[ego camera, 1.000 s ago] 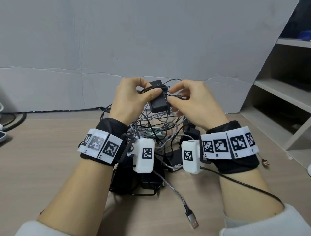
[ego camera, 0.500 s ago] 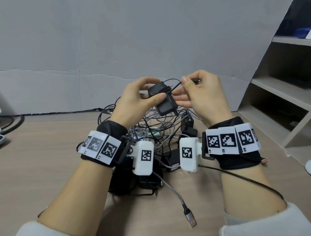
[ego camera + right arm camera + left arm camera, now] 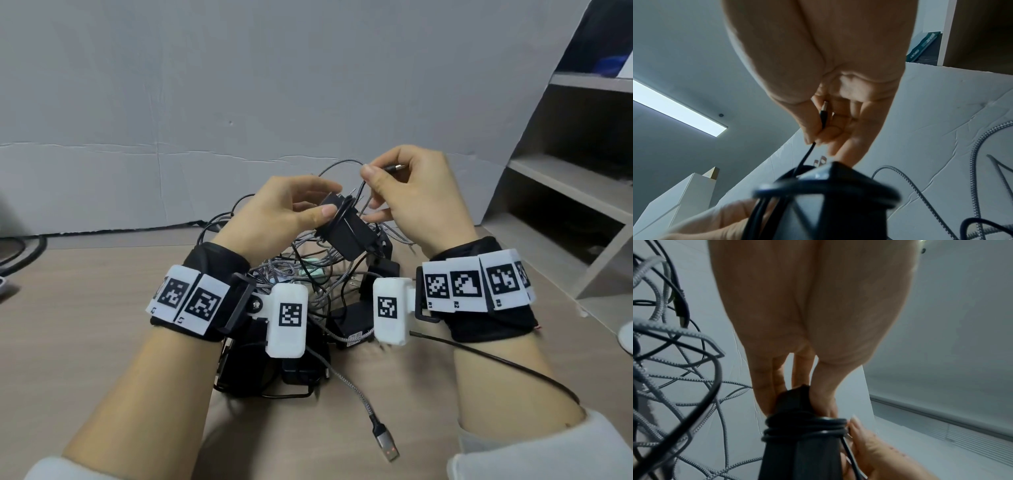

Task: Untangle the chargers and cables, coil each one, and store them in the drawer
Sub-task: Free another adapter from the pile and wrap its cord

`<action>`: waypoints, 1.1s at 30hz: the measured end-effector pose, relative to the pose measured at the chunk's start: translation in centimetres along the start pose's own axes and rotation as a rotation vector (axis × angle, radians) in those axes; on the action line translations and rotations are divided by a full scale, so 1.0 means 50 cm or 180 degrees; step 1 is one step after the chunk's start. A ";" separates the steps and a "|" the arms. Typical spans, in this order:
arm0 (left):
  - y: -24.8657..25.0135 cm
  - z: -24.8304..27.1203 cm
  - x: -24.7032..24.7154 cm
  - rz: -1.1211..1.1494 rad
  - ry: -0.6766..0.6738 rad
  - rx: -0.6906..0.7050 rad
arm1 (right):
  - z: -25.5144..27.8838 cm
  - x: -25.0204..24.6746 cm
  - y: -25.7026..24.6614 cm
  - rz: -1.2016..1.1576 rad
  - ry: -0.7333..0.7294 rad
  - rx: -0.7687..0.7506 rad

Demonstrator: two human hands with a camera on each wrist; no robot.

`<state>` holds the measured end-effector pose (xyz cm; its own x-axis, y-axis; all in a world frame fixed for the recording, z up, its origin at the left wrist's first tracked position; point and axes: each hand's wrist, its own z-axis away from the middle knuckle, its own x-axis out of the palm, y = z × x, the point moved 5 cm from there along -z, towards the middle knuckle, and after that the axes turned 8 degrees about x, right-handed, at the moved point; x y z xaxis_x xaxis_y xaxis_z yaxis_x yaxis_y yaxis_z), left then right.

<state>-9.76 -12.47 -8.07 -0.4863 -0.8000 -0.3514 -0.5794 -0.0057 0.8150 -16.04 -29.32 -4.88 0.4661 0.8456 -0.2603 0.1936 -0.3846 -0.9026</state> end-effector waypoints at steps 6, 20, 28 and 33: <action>0.014 -0.001 0.007 -0.0067 -0.0112 0.0214 | -0.021 0.001 0.038 -0.0007 0.0071 0.0353; 0.097 -0.023 0.020 0.0376 -0.0475 0.0555 | 0.021 0.000 0.016 -0.0975 -0.0834 0.1437; 0.114 -0.033 0.097 0.1138 -0.0098 -0.0536 | 0.062 -0.094 -0.038 0.0440 0.0042 0.0525; 0.144 -0.017 0.186 0.1528 -0.0484 -0.0686 | 0.131 -0.155 -0.038 0.0952 0.0149 0.0437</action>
<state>-17.92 -20.44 -5.07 -0.7614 -0.6475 0.0338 -0.1297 0.2031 0.9705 -25.68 -32.72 -3.41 0.5247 0.6834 -0.5076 -0.0746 -0.5571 -0.8271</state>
